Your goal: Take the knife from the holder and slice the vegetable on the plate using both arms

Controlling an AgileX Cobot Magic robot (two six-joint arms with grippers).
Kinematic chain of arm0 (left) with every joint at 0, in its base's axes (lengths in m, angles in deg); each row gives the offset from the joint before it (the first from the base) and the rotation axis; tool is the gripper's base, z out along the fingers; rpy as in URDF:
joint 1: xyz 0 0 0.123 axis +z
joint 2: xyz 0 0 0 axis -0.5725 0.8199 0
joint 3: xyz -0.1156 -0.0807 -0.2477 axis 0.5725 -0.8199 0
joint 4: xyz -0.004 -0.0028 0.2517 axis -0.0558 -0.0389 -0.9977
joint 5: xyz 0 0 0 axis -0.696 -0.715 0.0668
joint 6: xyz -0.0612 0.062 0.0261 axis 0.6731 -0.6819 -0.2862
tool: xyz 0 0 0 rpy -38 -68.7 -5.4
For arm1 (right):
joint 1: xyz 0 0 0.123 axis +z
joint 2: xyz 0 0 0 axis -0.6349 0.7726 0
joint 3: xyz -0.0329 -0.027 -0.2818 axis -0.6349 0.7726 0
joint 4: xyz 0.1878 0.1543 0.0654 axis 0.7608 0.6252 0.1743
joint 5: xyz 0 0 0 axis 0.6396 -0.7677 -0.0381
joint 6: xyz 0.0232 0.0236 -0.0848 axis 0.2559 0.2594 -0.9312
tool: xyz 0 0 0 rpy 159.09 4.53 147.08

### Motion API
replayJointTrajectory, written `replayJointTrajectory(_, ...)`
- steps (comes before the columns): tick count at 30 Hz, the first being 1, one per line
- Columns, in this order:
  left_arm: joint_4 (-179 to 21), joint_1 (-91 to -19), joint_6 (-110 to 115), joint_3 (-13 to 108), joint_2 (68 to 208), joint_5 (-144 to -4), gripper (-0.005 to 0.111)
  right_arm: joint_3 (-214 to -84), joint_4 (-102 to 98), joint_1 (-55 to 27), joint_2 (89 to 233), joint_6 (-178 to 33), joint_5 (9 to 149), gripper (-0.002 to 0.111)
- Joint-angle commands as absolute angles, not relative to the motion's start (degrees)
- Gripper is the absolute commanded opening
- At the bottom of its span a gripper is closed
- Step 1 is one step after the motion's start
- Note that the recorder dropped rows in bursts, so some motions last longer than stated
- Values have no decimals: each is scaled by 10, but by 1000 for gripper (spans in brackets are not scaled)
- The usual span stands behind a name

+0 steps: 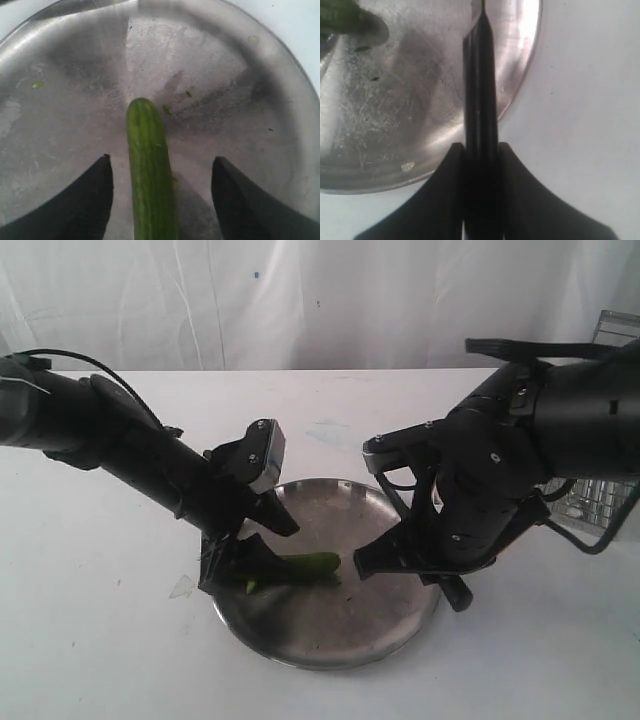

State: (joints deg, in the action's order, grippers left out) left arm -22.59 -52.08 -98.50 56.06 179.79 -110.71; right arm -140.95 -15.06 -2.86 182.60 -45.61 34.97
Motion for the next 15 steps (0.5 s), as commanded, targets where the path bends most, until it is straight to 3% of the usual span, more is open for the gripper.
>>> replayJointTrajectory(1,-185,-524,-1003,554,1823,-1101,63,-1407,-158,-30,1807,-454,356,0)
replayJointTrajectory(9,-183,-524,-999,554,1858,-1036,53,-1407,-157,-30,1782,-454,351,0)
replayJointTrajectory(11,-164,-524,-993,554,1859,-1022,39,-1407,-157,-30,1776,-454,352,0)
replayJointTrajectory(14,-97,-524,-955,564,1859,-992,2,-1407,-157,-30,1771,-454,354,0)
replayJointTrajectory(15,-86,-524,-947,568,1859,-987,1,-1407,-157,-30,1771,-454,354,0)
